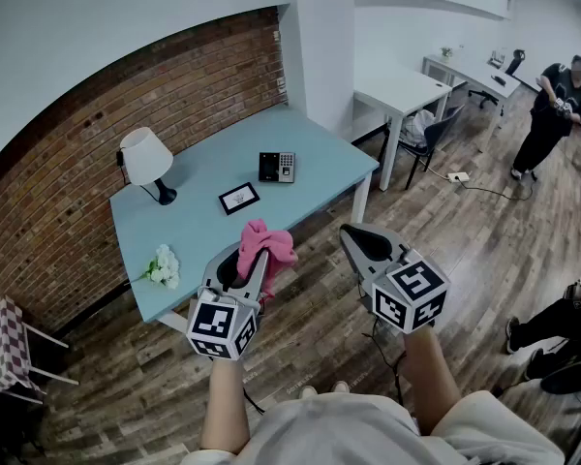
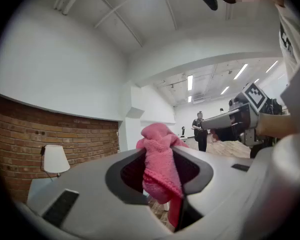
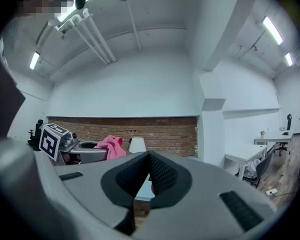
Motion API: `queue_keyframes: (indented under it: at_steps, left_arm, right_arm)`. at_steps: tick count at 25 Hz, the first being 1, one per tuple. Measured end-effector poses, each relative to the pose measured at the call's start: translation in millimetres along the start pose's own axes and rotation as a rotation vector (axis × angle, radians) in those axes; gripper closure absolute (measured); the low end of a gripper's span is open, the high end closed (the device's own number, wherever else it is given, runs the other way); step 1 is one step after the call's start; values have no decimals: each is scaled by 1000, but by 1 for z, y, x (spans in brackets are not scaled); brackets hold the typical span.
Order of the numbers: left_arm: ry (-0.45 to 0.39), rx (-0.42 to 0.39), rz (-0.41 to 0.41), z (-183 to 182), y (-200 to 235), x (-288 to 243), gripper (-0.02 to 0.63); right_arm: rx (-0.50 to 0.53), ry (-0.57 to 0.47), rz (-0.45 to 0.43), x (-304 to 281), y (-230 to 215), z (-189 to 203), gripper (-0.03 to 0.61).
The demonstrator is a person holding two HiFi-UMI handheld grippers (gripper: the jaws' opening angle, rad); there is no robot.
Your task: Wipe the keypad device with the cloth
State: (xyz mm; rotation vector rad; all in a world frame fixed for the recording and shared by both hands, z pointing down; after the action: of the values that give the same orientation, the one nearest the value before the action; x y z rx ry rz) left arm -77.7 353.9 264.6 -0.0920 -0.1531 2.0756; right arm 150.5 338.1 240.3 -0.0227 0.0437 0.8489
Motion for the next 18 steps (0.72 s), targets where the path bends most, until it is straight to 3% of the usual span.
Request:
queue_keyframes:
  at_steps: [8, 18]
  left_arm:
    - [7, 21, -5, 0, -17, -2, 453]
    - [20, 47, -36, 10, -17, -19, 453]
  right_arm:
    - [-59, -28, -34, 17, -12, 1, 577]
    - [-19, -1, -70, 4, -30, 12, 574]
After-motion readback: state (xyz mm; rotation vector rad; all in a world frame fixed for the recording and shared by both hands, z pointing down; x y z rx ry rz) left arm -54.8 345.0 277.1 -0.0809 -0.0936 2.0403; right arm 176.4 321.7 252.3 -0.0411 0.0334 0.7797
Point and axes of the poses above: the fingertips, and each gripper's own axes: x backward along the fingers, y to its left, z out of its underside, the point moved 7 cm from there along x, backward along the fingers, and after that the axes turned 1 degree about x, right-handed, at the moved point
